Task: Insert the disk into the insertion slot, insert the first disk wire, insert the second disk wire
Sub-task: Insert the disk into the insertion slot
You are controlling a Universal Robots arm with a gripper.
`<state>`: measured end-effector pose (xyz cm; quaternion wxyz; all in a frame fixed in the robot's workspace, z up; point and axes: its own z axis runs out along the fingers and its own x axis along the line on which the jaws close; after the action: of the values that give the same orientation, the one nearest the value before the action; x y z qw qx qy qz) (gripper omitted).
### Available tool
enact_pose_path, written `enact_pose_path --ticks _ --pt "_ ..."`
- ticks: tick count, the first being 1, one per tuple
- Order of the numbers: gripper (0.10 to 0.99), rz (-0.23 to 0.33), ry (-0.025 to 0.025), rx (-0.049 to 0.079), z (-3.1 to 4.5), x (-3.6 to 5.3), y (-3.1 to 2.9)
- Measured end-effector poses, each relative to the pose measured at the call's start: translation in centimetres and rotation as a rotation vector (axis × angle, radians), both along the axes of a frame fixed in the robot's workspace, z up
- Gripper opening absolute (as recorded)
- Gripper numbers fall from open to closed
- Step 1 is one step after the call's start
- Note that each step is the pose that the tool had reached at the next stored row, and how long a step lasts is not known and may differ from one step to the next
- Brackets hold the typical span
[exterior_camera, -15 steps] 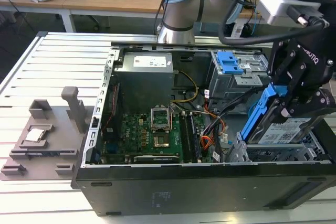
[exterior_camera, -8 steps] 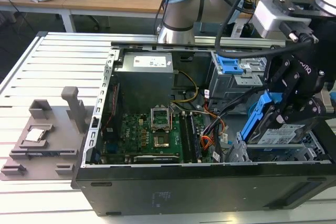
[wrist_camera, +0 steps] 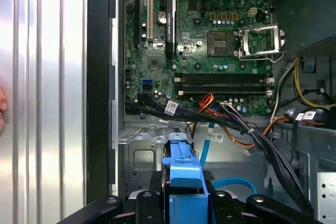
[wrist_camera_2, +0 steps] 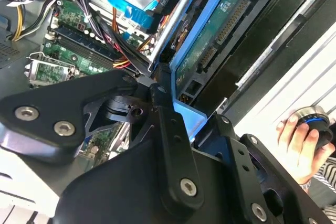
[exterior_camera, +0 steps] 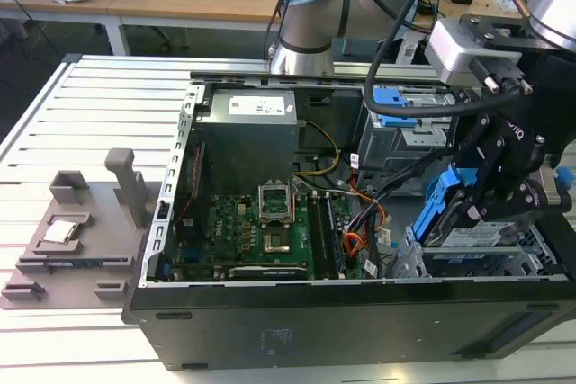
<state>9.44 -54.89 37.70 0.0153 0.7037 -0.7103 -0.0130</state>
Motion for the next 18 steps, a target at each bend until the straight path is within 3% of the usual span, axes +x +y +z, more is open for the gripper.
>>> enact_pose_path --ticks 7,9,12,13,18 --pt "0.369 0.0 -0.0001 -0.001 -0.16 0.0 0.0" --pt "0.443 0.0 0.0 -0.001 -0.16 0.0 0.0" --pt "0.443 0.0 0.0 -0.001 -0.16 0.0 0.0" --pt "0.427 0.0 0.0 -0.001 -0.17 0.0 0.0" --pt "0.118 0.0 0.0 -0.001 -0.17 0.0 0.0"
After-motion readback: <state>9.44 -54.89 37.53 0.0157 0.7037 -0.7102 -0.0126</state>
